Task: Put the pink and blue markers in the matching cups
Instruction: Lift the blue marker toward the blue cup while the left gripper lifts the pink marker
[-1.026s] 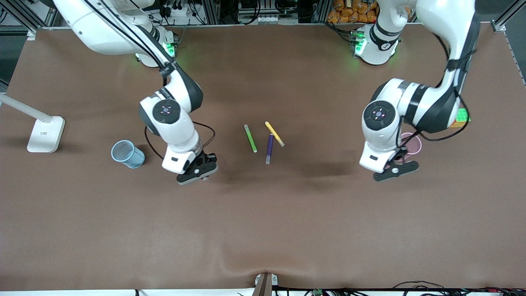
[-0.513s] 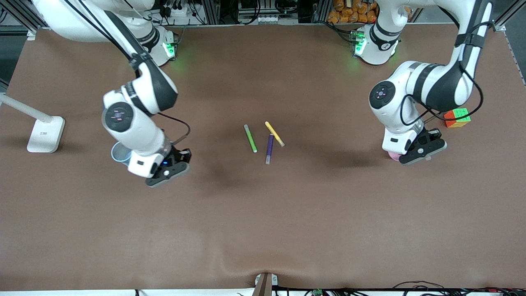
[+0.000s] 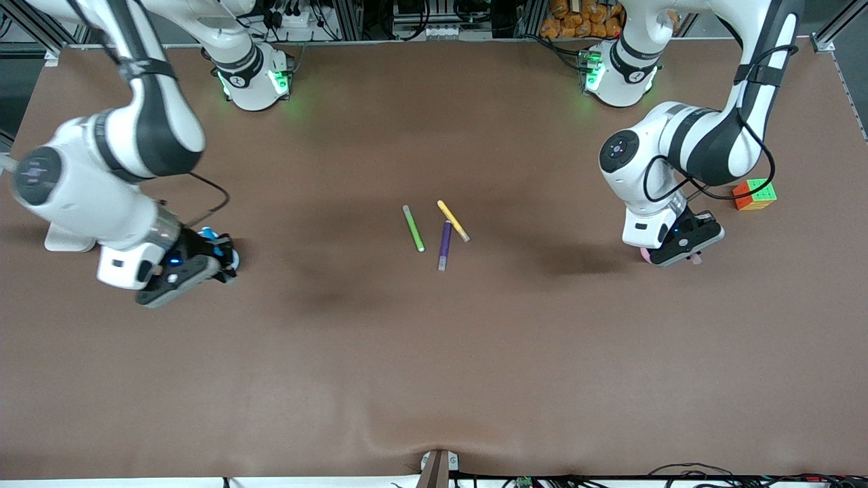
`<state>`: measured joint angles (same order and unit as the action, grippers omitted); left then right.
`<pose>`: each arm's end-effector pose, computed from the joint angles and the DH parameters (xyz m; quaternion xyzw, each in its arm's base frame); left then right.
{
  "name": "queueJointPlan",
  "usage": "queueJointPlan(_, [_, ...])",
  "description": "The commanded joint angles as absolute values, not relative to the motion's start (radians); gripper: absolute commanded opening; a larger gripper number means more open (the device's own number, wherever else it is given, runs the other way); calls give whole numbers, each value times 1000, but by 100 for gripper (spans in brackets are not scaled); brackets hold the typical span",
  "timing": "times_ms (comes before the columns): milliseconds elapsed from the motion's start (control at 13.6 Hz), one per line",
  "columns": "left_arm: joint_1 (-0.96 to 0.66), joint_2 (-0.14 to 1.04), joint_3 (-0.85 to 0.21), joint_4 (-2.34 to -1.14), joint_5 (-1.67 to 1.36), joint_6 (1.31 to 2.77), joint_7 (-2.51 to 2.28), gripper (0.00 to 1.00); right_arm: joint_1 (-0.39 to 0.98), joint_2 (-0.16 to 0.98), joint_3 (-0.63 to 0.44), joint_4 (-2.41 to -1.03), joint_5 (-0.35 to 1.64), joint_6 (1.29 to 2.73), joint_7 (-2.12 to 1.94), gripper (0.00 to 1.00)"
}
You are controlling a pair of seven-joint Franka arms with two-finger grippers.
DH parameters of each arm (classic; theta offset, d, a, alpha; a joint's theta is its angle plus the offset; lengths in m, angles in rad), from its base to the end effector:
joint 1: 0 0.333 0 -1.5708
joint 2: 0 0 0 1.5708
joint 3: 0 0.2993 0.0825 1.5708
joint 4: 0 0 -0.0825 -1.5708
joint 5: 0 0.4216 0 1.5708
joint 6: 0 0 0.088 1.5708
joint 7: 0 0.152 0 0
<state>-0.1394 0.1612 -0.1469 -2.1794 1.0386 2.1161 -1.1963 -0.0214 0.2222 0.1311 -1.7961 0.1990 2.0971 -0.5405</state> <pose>0.5675 -0.0924 0.2423 -0.9126 -0.1089 -0.1897 0.3454 0.6571 0.0869 0.3574 -0.9563 -0.2711 -0.0605 0.0913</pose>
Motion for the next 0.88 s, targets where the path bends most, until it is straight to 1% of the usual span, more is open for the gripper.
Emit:
queueJointPlan(0, [-95, 184, -155, -2198, 1107, 2172, -1265, 0, -8, 190, 48, -1829, 335, 2071, -736, 0])
queueJointPlan(293, [-104, 216, -156, -2191, 1117, 2175, -1313, 0, -20, 204, -35, -1827, 547, 2020, -997, 0])
queueJointPlan(513, [-104, 236, -156, -2187, 1118, 2177, -1333, 0, -60, 227, -37, -1827, 655, 2019, -1159, 0])
queueJointPlan(586, [-104, 238, -156, -2187, 1118, 2177, -1335, 1, -72, 235, -37, -1825, 688, 2007, -1214, 0])
queueJointPlan(660, [-106, 239, -156, -2186, 1117, 2177, -1338, 24, -90, 247, -37, -1825, 728, 1984, -1274, 0])
queueJointPlan(733, [-106, 239, -156, -2184, 1117, 2175, -1339, 99, -115, 264, -37, -1825, 768, 1973, -1358, 0])
queueJointPlan(806, [-107, 236, -158, -2183, 1117, 2175, -1339, 100, -133, 276, -37, -1825, 794, 1953, -1418, 0])
